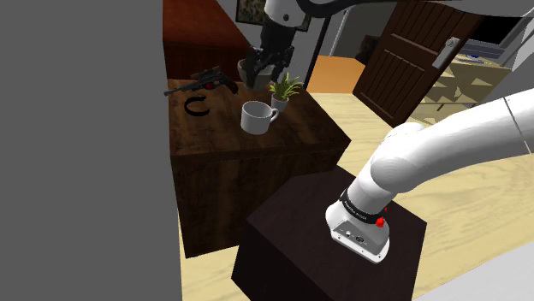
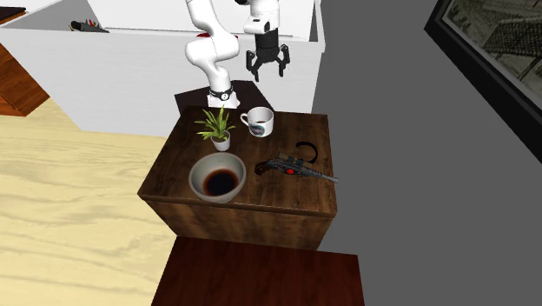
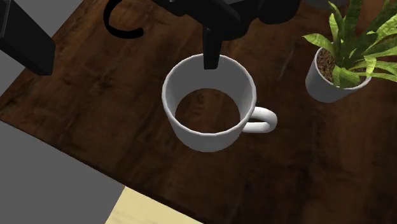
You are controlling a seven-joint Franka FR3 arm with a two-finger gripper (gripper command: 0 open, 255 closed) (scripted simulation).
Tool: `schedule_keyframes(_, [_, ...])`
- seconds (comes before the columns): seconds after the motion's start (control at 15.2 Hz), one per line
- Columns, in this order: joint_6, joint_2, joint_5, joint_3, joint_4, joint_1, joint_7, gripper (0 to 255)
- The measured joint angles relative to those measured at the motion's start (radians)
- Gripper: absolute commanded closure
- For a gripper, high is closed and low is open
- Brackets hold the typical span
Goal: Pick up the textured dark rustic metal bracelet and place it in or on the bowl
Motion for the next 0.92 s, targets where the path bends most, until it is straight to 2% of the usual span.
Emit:
schedule_keyframes(0.26, [0.149,0.115,-0.03,0.072,0.006,-0.025,0.092,0])
schedule_keyframes(0.53, [0.274,0.246,-0.095,0.151,0.045,-0.063,0.209,0])
schedule_keyframes(0.73, [0.374,0.364,-0.183,0.212,0.077,-0.101,0.321,0])
schedule_keyframes(0.92, [0.43,0.498,-0.314,0.266,0.153,-0.136,0.46,0])
